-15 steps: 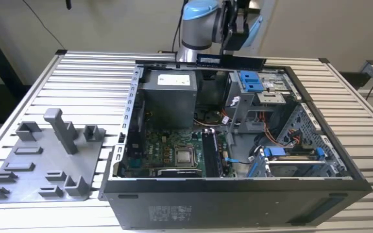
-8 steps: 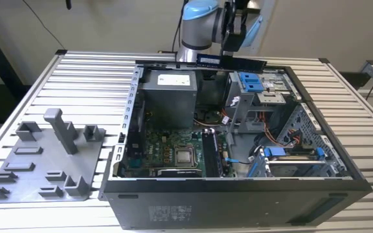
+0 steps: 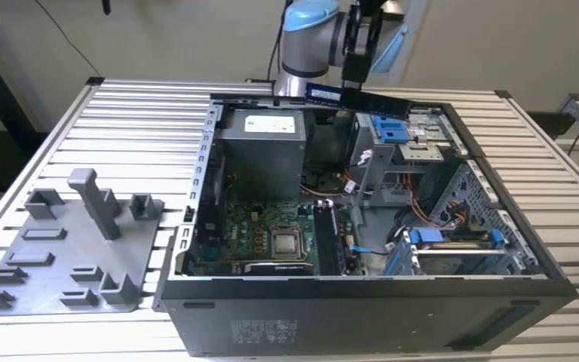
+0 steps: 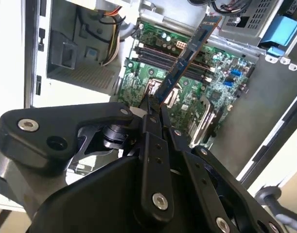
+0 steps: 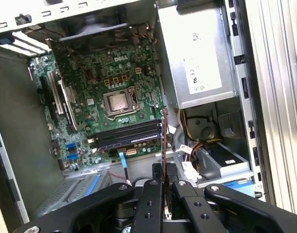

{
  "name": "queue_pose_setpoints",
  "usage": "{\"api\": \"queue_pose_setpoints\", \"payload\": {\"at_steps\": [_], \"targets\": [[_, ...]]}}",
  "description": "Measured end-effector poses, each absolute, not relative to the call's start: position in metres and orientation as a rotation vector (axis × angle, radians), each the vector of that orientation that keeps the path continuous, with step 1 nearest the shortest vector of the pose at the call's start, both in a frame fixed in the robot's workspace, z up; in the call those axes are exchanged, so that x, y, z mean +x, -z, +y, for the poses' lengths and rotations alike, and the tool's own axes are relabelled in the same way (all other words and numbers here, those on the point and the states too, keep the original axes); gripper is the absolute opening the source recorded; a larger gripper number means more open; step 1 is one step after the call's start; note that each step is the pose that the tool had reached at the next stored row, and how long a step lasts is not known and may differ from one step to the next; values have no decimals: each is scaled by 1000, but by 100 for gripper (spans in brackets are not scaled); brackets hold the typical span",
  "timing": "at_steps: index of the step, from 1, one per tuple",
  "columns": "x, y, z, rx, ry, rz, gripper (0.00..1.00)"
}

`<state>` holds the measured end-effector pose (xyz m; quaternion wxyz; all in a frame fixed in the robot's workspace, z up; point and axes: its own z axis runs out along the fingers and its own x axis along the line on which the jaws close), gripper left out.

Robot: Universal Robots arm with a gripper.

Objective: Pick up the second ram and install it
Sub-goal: 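Insert the second ram into the second slot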

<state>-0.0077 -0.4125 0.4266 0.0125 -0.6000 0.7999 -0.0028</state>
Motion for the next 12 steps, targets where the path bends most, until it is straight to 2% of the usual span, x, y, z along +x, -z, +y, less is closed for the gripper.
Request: {"api": "queue_pose_setpoints", "payload": {"at_steps": [12], "targets": [[-8,-426,-413,-1652,14,2645,14]]}}
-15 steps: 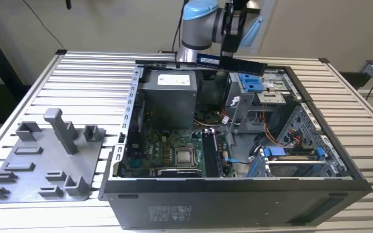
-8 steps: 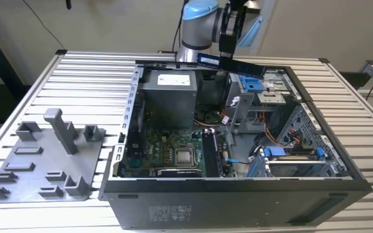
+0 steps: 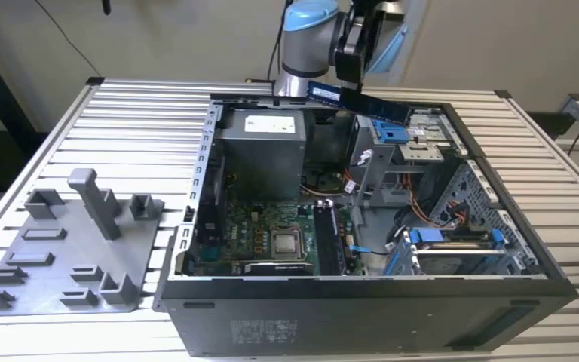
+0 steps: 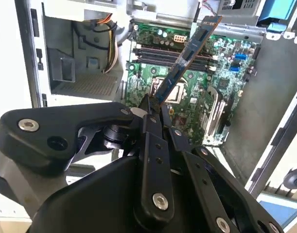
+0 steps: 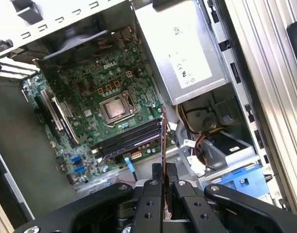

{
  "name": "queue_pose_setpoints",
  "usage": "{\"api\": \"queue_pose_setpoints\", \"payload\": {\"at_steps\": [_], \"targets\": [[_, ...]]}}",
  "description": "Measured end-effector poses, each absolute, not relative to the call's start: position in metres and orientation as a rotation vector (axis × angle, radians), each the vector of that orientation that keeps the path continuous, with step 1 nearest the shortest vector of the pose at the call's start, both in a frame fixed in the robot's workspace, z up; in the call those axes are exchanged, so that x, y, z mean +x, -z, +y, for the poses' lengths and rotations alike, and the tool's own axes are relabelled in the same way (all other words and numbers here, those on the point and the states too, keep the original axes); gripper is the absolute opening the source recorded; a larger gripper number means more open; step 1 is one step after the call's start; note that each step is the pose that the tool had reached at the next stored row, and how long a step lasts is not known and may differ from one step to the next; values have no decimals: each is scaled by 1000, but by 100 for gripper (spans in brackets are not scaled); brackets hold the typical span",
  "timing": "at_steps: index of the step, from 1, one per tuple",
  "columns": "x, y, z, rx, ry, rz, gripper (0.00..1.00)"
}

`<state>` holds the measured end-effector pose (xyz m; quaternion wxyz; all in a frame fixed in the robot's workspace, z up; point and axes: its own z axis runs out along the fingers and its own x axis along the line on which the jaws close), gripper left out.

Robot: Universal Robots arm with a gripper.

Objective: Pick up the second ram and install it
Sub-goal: 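Insert the second ram into the second slot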

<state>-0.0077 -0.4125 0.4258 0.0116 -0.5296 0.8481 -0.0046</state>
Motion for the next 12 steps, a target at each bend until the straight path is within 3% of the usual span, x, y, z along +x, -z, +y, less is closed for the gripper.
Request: {"api": "queue_pose_setpoints", "payload": {"at_steps": [12], "targets": [[-8,-425,-413,-1424,20,2776,14]]}}
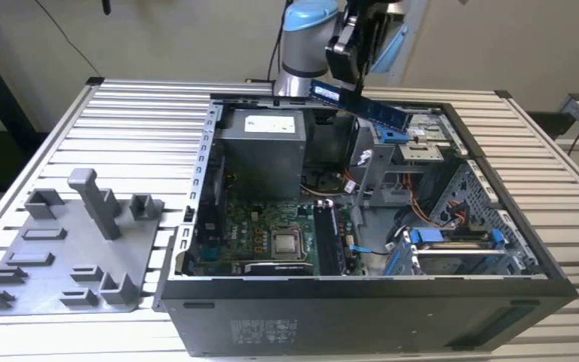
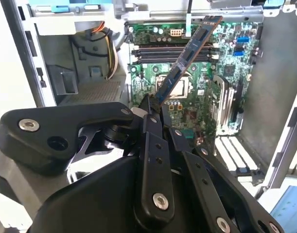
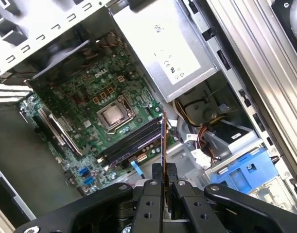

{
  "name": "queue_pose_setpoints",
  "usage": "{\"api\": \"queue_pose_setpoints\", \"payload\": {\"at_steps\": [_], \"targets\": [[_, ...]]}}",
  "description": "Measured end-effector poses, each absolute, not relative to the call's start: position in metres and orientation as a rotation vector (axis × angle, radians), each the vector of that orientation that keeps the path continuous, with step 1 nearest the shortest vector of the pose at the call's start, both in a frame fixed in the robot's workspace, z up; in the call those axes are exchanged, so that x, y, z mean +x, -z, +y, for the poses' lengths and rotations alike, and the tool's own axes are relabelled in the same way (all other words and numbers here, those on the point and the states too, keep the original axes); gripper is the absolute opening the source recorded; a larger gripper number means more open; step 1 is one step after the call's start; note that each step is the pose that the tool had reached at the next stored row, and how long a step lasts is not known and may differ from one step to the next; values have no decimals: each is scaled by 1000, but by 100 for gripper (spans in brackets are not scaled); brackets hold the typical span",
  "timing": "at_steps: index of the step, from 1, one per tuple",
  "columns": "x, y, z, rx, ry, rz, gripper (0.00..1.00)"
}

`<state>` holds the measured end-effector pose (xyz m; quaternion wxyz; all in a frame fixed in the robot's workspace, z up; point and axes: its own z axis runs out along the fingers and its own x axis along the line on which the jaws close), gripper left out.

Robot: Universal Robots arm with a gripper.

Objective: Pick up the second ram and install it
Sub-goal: 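Insert the second ram into the second slot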

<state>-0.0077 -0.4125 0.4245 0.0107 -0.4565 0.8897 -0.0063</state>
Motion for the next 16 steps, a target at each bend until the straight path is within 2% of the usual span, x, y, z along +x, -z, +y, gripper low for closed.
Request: {"api": "queue_pose_setpoints", "payload": {"at_steps": [16], "targets": [[-8,-422,-413,-1143,24,2905,14]]}}
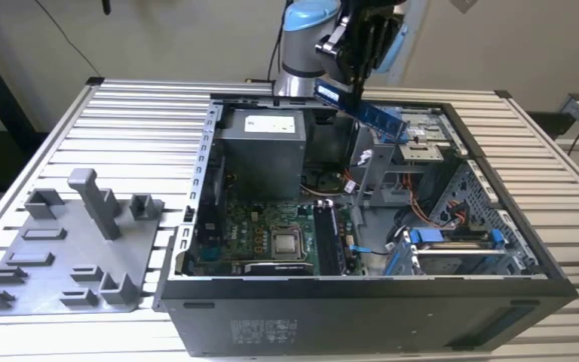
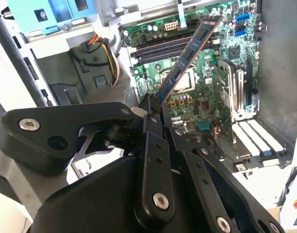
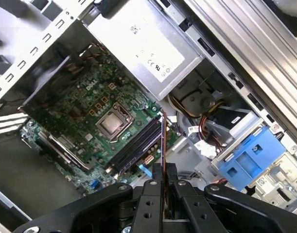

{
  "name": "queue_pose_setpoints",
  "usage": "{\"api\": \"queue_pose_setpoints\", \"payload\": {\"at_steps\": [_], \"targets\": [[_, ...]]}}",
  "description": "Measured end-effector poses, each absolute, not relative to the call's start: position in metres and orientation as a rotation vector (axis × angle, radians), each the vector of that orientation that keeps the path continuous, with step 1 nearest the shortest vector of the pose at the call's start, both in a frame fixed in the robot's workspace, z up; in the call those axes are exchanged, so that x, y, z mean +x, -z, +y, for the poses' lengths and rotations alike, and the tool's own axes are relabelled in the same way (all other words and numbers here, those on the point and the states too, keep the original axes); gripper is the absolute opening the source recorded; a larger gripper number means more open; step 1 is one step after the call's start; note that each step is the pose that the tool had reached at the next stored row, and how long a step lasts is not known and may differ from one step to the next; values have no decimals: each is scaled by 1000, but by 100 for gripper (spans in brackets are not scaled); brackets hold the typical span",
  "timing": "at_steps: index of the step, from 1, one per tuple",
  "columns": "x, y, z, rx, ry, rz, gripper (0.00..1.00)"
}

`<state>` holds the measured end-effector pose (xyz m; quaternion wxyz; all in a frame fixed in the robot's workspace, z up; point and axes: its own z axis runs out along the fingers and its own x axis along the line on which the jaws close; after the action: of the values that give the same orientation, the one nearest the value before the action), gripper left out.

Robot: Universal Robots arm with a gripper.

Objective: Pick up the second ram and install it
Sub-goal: 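Insert the second ram into the second slot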

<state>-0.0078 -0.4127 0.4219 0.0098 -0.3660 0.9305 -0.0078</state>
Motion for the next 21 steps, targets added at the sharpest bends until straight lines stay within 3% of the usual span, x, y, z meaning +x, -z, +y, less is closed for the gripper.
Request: {"api": "queue_pose_setpoints", "payload": {"at_steps": [21], "targets": [[-8,-418,-413,-872,29,3000,14]]}}
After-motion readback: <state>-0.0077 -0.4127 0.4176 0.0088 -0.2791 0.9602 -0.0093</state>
